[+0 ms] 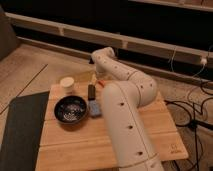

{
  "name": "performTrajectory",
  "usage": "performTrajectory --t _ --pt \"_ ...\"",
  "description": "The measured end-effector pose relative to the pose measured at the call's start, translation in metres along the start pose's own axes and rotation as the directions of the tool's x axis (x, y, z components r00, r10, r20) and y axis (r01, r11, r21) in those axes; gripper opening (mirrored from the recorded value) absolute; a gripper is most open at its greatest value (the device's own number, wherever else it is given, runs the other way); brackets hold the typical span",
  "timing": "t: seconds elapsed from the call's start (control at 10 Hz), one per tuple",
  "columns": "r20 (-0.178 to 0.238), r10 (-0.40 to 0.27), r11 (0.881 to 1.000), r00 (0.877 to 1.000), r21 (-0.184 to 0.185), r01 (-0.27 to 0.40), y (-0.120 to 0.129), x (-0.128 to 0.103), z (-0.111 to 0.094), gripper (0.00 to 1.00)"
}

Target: Place the pepper on the white sponge

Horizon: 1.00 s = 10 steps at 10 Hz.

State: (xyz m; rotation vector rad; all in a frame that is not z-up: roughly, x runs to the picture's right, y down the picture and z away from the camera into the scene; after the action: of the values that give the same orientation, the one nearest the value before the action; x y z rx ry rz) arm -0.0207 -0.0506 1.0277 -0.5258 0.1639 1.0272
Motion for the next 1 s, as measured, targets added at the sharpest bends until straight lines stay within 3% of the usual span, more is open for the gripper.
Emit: performTrajectory --t 0.5,0.6,1.0 --pt "-0.079 0.032 0.999 0.996 -0.019 -0.033 -0.005 0.015 0.024 0.65" --pt "-0.087 0.028 0.999 0.996 -0.023 -0.030 -0.004 0.015 0.028 0.60" --pt "-0.095 0.028 0.999 0.995 -0.026 -0.031 -0.008 0.013 0.031 0.16"
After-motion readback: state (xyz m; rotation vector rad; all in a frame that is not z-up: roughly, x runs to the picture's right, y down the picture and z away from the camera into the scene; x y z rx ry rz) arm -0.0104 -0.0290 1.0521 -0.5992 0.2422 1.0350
